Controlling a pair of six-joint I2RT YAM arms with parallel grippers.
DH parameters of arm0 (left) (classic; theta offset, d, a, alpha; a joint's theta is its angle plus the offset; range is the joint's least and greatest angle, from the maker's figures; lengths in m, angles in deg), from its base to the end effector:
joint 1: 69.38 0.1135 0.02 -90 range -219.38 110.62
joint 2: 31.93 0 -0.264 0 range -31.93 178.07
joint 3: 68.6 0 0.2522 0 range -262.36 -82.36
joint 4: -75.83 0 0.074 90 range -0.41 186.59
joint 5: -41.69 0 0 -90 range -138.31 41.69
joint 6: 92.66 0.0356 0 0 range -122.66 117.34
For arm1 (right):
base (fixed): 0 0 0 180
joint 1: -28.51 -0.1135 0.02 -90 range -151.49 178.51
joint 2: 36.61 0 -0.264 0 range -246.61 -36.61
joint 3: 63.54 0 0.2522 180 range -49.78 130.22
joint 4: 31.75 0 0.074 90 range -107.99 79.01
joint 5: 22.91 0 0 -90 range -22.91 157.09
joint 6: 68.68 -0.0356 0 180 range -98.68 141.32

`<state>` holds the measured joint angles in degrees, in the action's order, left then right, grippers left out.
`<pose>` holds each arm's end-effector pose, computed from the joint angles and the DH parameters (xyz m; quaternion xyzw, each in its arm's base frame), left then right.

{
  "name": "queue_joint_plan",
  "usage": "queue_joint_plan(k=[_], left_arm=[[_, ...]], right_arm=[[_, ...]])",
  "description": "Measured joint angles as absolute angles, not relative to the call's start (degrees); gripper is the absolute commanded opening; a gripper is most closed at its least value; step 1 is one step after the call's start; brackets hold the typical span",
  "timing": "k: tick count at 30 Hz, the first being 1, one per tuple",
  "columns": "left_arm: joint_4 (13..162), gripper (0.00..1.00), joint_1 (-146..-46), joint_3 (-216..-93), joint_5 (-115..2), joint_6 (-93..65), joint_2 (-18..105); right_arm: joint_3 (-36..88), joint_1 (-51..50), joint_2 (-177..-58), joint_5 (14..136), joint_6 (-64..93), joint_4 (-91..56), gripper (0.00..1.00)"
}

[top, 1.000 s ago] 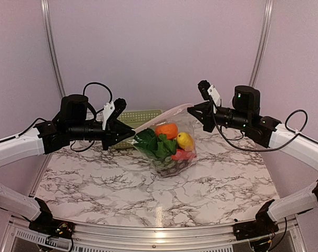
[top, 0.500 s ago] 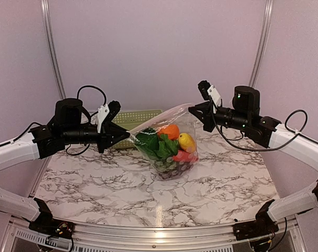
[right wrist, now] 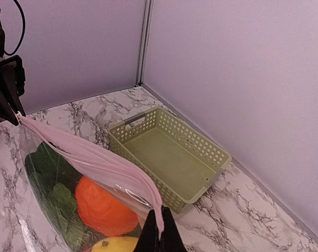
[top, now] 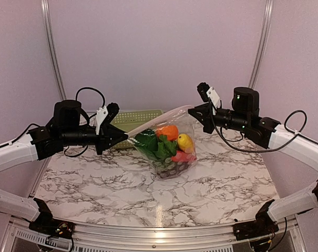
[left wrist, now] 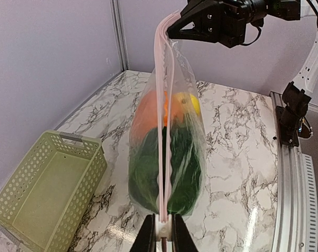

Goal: Open the zip-top bag and remove the fake food
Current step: Unzip the zipper food storage bag at the center of the board, then open the zipper of the food storage bag at the center of the board.

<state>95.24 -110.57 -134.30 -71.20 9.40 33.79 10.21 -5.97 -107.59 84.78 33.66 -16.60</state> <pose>0.1898 -0.1845 0.3185 0.4610 0.6639 -0.2991 0.5072 0.2340 0.1738 0.3521 -0.3943 0.6683 0.2365 0.5848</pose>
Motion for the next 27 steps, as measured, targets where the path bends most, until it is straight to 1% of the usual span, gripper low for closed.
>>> queue_joint_plan(k=[6,10,12,16,18,22,27], left_arm=[[96.31,0.05,-110.57,-134.32,-71.2,10.16,33.59],[97.08,0.12,-110.57,-134.32,-71.2,10.67,33.59],[97.64,0.21,-110.57,-134.32,-71.27,10.91,33.59],[100.07,0.44,-110.2,-134.93,-71.86,11.32,33.28],[101.05,0.51,-110.03,-136.07,-72.34,11.56,33.26],[102.41,0.53,-109.96,-139.55,-72.97,11.85,33.28],[102.74,0.47,-109.96,-144.86,-73.26,11.87,34.86]], right_arm=[[9.92,-5.97,-107.61,84.98,34.07,-16.58,0.0],[9.71,-5.97,-107.64,85.62,34.68,-16.6,0.0],[9.51,-5.97,-107.64,86.34,34.94,-16.6,0.0],[9.47,-5.18,-107.61,87.78,35.53,-16.65,0.0],[9.31,-4.94,-107.59,88.57,36.02,-16.73,0.0],[9.2,-5.03,-107.57,90.86,36.74,-16.93,0.0],[9.2,-6.04,-107.57,92.96,37.59,-16.93,0.0]])
